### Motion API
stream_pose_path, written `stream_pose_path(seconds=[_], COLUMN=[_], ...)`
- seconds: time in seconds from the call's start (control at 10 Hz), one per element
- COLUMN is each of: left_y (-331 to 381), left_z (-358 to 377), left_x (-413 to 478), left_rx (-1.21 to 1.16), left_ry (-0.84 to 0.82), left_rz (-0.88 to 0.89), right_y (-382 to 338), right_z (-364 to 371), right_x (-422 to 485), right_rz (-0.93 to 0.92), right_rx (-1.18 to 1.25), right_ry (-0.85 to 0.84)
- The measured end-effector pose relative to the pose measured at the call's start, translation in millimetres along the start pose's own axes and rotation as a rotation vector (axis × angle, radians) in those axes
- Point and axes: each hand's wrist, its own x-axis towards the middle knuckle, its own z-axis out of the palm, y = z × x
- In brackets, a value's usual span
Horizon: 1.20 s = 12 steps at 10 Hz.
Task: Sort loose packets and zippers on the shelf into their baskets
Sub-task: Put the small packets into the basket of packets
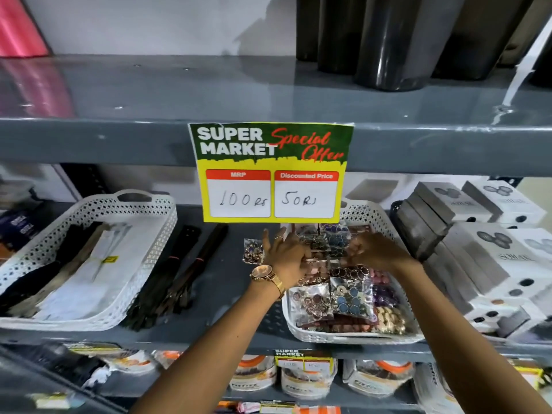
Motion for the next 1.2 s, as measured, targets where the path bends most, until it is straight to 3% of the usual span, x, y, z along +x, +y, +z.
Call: stream_pose_path(seconds=[0.1,0.2,0.3,0.5,0.7,0.9,1.0,1.2], left_y=[-13,-58,-90,-121,-147,-163,-171,-182], left_z=[-6,-16,-14,3,-7,-26,-40,-42], left_x=[-3,6,17,19,-2,-16,-14,-12], left_rx=[-0.1,-0.153,-0.182,-0.056,0.076,-0.186,-0.302,-0.393], left_ry=[0.135,0.224,0.146,-0.126,-0.116,-0.09,-0.107,-0.108], left_rz=[-0.013,-0.126,-0.178,-0.014,-0.103,-0.223,-0.248,-0.261], right_y=[-3,-31,-61,-130,-148,-152,-159,-159], right_z=[-3,-10,-6,35,90,111,107,105], right_x=[-3,-12,-14,10,59,85,94,84], right_rz=[0.019,-0.087,-0.16,-0.151,-0.11,-0.111,-0.087,-0.201], right_rx=[-0.045,0.034,0.085,0.007,-0.263,-0.425,-0.557,-0.385], right_ry=[0.077,0.2,0.253,0.102,-0.071,-0.004,-0.062,-0.164])
